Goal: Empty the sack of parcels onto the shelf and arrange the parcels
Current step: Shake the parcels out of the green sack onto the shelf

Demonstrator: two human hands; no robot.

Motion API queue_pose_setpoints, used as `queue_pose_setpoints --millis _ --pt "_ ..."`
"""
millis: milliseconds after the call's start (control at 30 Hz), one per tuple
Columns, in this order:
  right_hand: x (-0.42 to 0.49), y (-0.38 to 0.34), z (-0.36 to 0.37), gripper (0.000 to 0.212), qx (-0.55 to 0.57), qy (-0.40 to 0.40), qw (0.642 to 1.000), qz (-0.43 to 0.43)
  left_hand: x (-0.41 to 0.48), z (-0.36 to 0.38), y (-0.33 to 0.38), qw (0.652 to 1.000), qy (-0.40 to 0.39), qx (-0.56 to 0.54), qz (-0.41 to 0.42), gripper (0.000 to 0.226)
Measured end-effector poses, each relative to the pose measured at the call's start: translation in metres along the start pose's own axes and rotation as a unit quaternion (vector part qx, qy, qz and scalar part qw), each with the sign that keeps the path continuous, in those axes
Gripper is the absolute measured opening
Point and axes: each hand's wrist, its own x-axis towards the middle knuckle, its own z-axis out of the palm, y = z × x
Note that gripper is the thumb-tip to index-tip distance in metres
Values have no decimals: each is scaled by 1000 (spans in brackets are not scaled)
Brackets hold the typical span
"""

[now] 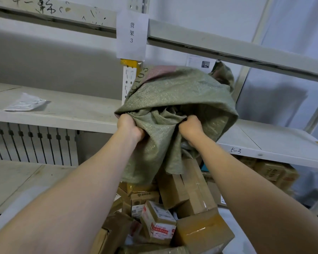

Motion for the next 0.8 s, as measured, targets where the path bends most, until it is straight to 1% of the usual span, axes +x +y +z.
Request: queue_pose_setpoints --millis 33,67,100,167,200,233,300,333,367,400,433,467,500,567,600,633,700,733,767,800 --pt "1 -2 4 10 78 16 996 32 1 -3 -1 999 7 32 -4 44" --pt "2 -6 6 11 165 26 984 66 2 -5 -1 997 17 75 -4 40" --pt "3 -9 9 18 252 26 962 98 3 -8 -2 991 37 130 -1 37" --pt "3 -12 11 31 392 19 909 141 10 -14 -7 962 92 255 7 30" --pt "4 -12 11 33 435 20 888 151 10 -16 -9 945 112 309 8 30" --pt "4 -11 11 35 466 22 870 159 8 -18 -11 933 119 340 0 33" --pt "2 -10 13 35 506 23 843 182 -2 -18 -11 926 101 361 -45 45" --pt "1 -10 14 34 517 23 834 189 -4 -20 -10 927 90 356 -80 57" --pt "0 -11 16 32 523 22 830 190 -8 -21 -10 935 69 327 -115 69" --pt "-2 -12 18 33 528 16 828 189 -10 -22 -11 951 23 278 -135 77" --pt "-5 -14 20 34 529 5 827 190 -13 -20 -14 964 -34 228 -135 79" --pt "-7 -17 21 35 525 -2 830 190 -15 -18 -17 973 -79 182 -119 76" --pt "-7 -19 21 35 516 -10 836 186 -18 -14 -20 979 -92 154 -95 68" --pt "-9 -24 20 33 479 -27 858 184 -16 -11 -22 989 -72 120 -47 51" --pt "-8 -24 19 33 437 -33 880 181 -12 -13 -22 992 -63 102 -29 49" --pt "-7 -22 18 33 373 -38 912 167 -8 -15 -21 995 -48 87 -13 49" --pt "-8 -16 17 33 185 -48 974 118 -1 -22 -15 998 -10 56 27 48" --pt "-10 -13 16 30 91 -55 991 86 0 -25 -12 997 8 43 56 46" --pt "-11 -9 16 29 10 -55 997 45 0 -28 -9 996 23 29 84 43" --pt "-14 -8 13 32 -54 -35 998 -10 0 -31 -7 993 33 15 111 41"
